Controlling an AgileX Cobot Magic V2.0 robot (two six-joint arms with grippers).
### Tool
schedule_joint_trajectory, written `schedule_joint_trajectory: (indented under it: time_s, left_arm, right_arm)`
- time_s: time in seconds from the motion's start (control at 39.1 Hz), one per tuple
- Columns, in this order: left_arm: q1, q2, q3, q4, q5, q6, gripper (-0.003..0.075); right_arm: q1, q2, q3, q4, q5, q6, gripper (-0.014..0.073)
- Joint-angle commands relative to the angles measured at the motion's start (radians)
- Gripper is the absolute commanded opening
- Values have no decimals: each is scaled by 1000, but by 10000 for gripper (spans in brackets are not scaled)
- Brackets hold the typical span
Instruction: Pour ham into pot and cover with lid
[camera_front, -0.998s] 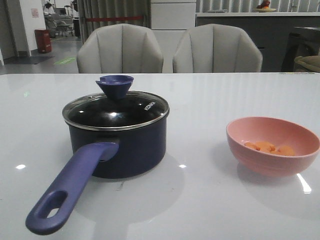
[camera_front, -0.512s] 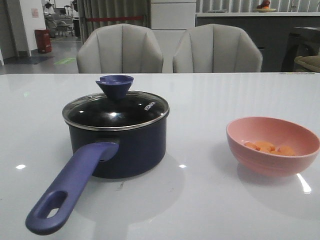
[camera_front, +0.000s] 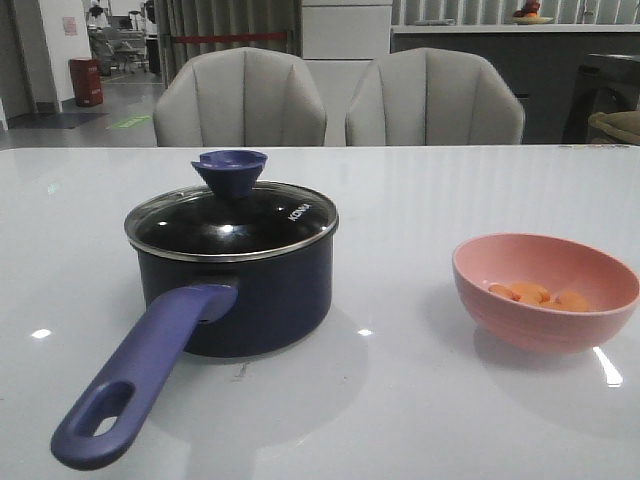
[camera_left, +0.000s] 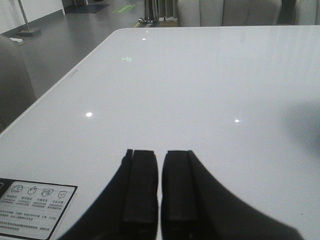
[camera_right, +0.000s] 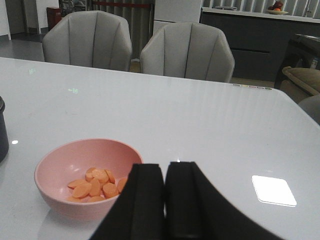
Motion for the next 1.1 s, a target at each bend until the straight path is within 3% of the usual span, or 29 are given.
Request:
schedule_joint_trajectory:
  time_s: [0.0,0.28,0.46,0.56,0.61,0.72,0.9,1.07]
  left_arm:
    - [-2,-21,22,10,-78,-3,132]
    - [-2,-21,22,44,-166,-3,132]
    - [-2,-21,22,32,-528,-3,132]
    - [-2,-19,8,-63,-761,-71,132]
    - [-2,-13,-26,-75,-696,-122,132]
    - [-2,30,-127,-77,-397,-210,132]
    - [-121,123,-220,-71,-298,-212,132]
    - [-247,282,-316,17,-118,-212,132]
  right_arm:
    - [-3,-19,-7,-13,-81,-1,161]
    - [-3,-19,-7,-13,-81,-1,161]
    - [-3,-19,-7,-13,-81,-1,161]
    - [-3,-19,-7,-13,-81,-1,161]
    - [-3,-19,-7,-13,-81,-1,161]
    - [-3,-19,-7,-13,-81,-1,161]
    - [-3,-19,-7,-13,-81,-1,161]
    - [-3,-19,-7,-13,-81,-1,161]
